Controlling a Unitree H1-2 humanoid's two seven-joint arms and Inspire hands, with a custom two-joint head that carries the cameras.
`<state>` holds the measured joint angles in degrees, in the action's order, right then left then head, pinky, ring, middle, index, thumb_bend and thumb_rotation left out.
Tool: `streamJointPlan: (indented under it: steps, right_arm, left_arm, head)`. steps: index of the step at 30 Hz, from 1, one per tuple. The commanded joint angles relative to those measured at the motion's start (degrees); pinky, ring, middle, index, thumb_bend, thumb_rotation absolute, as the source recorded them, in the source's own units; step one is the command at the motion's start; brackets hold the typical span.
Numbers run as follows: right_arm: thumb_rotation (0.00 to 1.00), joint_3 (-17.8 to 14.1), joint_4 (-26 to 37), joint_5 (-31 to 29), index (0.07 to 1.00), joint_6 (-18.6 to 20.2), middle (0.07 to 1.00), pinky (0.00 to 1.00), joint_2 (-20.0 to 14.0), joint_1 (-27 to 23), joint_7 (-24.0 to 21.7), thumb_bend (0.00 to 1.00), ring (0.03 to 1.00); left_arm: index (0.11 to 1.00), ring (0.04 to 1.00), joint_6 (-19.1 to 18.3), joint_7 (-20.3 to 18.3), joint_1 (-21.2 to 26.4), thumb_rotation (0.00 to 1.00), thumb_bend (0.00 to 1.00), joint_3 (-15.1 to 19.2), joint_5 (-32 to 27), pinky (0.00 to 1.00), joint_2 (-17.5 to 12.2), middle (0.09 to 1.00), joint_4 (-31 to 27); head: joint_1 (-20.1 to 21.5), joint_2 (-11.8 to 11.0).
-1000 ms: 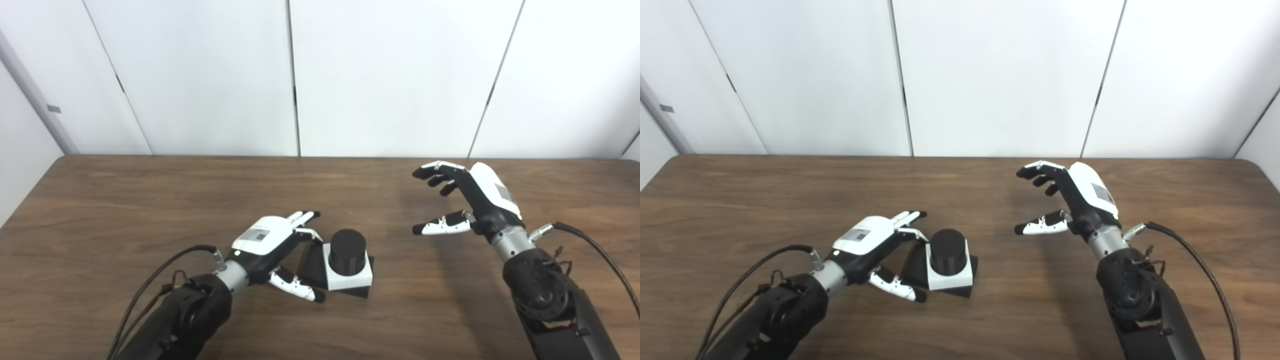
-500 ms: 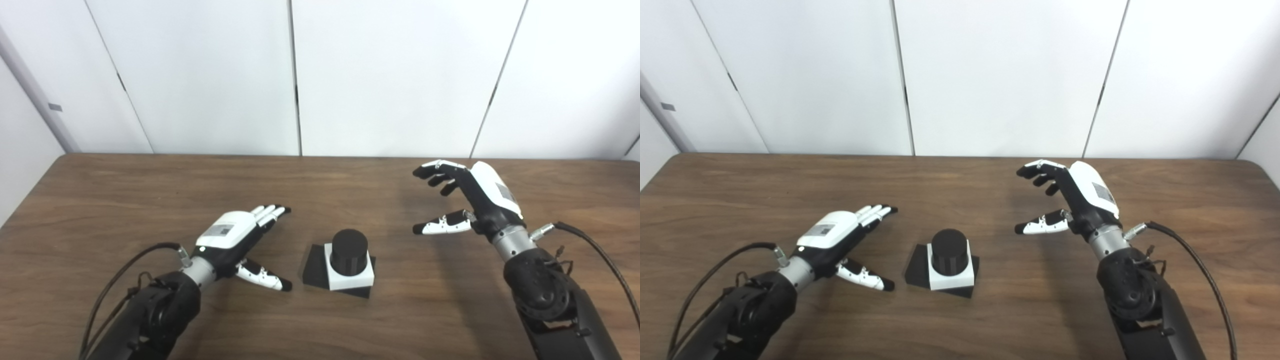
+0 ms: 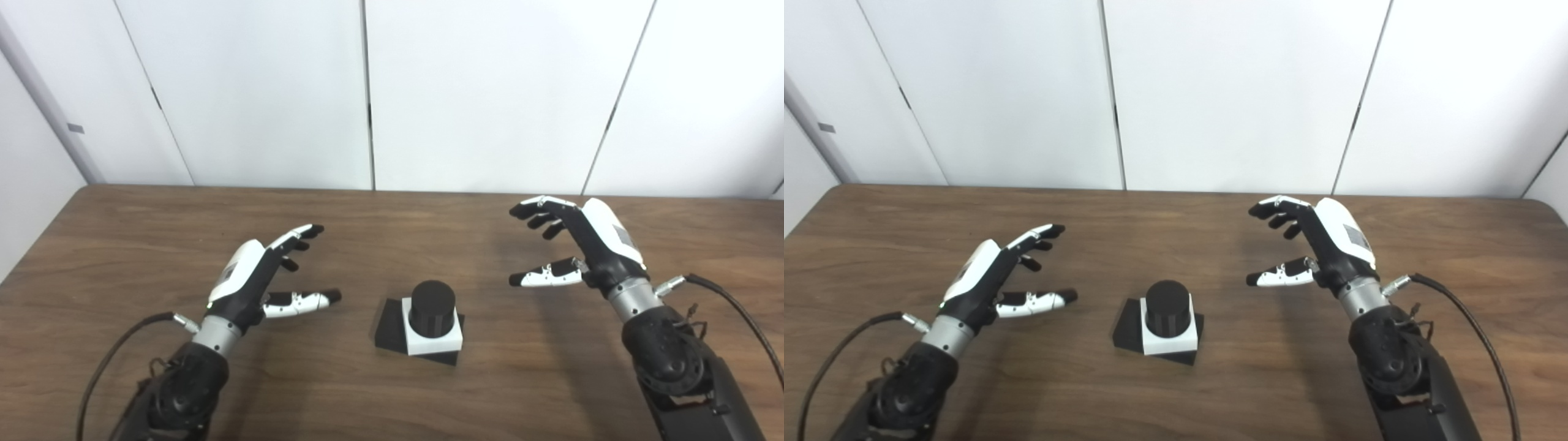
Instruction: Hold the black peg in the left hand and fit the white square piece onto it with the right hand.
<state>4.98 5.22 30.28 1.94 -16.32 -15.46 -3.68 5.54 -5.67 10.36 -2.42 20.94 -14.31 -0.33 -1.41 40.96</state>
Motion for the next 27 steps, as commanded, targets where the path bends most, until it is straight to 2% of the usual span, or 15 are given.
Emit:
streamJointPlan:
  steps: [1, 6, 15, 27]
  right_arm:
    - [0.09, -1.23, 0.46, -1.11, 0.676, -3.05, 0.701, 0.58, 0.05, -1.10, 2.82, 0.64, 0.672]
    - [0.12, -1.65, 0.80, -1.61, 0.676, -3.15, 0.703, 0.60, 0.73, 0.06, 4.55, 0.59, 0.681]
    - [0.13, -2.48, 1.06, -2.66, 0.654, -3.62, 0.694, 0.59, 1.18, 1.05, 6.75, 0.58, 0.670]
    - [0.15, -2.53, 1.10, -2.73, 0.659, -3.39, 0.696, 0.59, 1.55, 1.78, 7.62, 0.59, 0.673]
  left_arm:
    - [0.791, 0.729, 2.89, 2.27, 1.74, 0.35, 0.66, 1.26, -2.95, 0.59, 0.77, 0.780, -1.54]
    - [0.742, 0.694, 3.24, 1.94, 2.09, 0.30, 0.60, 1.75, -6.48, 0.57, 2.57, 0.739, -1.87]
    - [0.703, 0.661, 4.00, 2.99, 3.27, 0.21, 0.59, 2.49, -7.57, 0.54, 3.47, 0.711, -1.38]
    - [0.701, 0.673, 4.59, 4.59, 3.39, 0.24, 0.61, 2.64, -8.00, 0.55, 4.71, 0.718, 0.14]
  head:
    - [-0.01, 0.02]
    - [0.22, -0.02]
    - [0.88, -0.07]
    - [1.02, 0.00]
